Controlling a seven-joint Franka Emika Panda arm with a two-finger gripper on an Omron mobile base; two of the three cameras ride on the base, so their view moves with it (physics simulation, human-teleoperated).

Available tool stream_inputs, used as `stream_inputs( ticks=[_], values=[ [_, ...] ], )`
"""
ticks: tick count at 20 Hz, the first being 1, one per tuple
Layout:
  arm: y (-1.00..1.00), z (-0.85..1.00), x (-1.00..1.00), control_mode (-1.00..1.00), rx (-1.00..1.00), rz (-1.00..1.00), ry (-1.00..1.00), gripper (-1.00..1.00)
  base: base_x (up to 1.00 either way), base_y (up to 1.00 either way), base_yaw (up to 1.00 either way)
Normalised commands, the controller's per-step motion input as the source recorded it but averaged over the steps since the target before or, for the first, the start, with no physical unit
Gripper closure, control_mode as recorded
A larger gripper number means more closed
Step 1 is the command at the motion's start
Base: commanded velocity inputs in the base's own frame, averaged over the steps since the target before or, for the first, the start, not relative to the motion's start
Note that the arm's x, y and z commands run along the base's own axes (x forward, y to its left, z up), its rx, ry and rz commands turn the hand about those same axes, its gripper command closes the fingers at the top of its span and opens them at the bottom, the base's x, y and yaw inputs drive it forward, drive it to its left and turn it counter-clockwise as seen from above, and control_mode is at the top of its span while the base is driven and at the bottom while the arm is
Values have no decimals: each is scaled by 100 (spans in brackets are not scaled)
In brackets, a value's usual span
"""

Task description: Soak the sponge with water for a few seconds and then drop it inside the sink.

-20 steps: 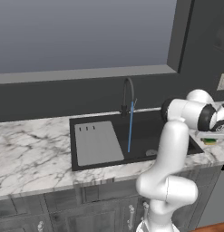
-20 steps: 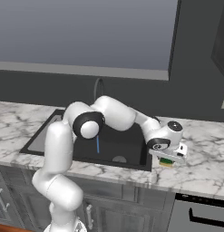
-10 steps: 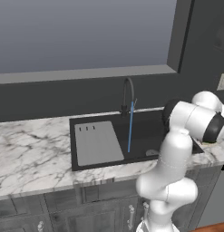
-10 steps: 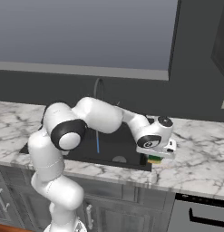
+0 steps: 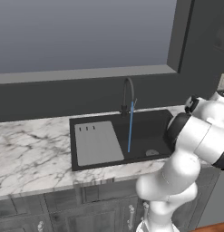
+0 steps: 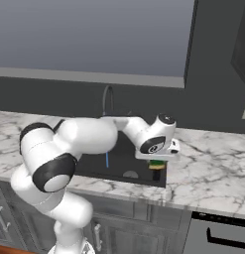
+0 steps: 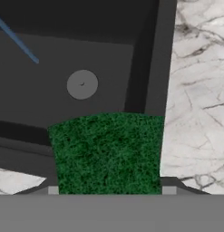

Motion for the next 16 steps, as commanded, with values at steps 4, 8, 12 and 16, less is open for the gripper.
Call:
stream_inputs(
  ticks=[4, 8, 12, 16],
  values=[
    [46, 31, 0, -100, 0, 13, 0, 100, 0, 0, 0],
    [46, 5, 0, -100, 1, 14, 0, 100, 0, 0, 0],
    [39, 0, 0, -100, 4, 14, 0, 100, 0, 0, 0],
    [32, 0, 0, -100, 5, 13, -1, 100, 0, 0, 0]
  ],
)
